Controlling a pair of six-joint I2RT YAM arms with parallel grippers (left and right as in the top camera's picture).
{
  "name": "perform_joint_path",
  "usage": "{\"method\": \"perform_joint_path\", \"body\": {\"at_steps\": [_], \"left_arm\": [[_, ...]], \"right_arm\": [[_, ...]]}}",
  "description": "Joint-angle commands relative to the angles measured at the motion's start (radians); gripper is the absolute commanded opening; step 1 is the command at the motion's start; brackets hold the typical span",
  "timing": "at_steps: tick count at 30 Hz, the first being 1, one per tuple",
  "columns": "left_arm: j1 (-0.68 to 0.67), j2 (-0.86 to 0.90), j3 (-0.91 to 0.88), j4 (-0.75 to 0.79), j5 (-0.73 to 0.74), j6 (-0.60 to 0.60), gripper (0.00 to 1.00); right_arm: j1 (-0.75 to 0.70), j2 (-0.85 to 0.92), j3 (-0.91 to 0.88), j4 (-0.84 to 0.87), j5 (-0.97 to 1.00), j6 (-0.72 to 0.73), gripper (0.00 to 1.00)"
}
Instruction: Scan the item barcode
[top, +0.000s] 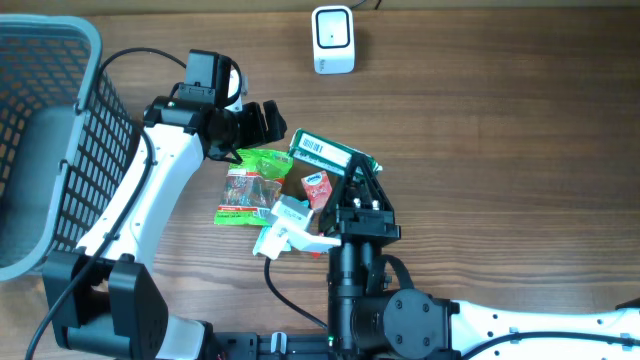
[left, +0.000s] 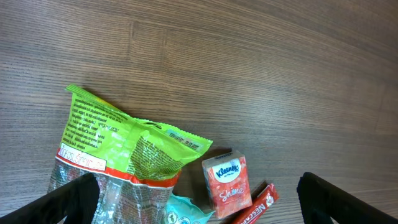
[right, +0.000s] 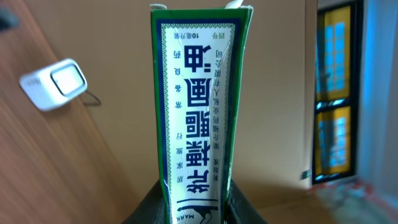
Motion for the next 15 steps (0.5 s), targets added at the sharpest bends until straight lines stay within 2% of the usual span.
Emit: {"method": "perform_joint_path", "body": {"at_steps": [1,6,11,15], "left_arm": [[0.004,-0.014,0.002,0.003,-0.003,0.016,1.0],[0.004,-0.014,0.002,0.003,-0.003,0.016,1.0],[0.004,-0.014,0.002,0.003,-0.003,0.016,1.0],[0.004,-0.014,0.002,0.003,-0.003,0.016,1.0]], "right_arm": [[0.088,-0.029,-0.002,0.022,0.003,0.211,0.04],[-0.026,-0.029,-0.075,0.02,0.003,0.316,0.04],[-0.111,-0.029,-0.14,0.019,0.003,0.311,0.04],[-0.12,-0.029,-0.147,0.028,0.003,0.331,0.04]]}}
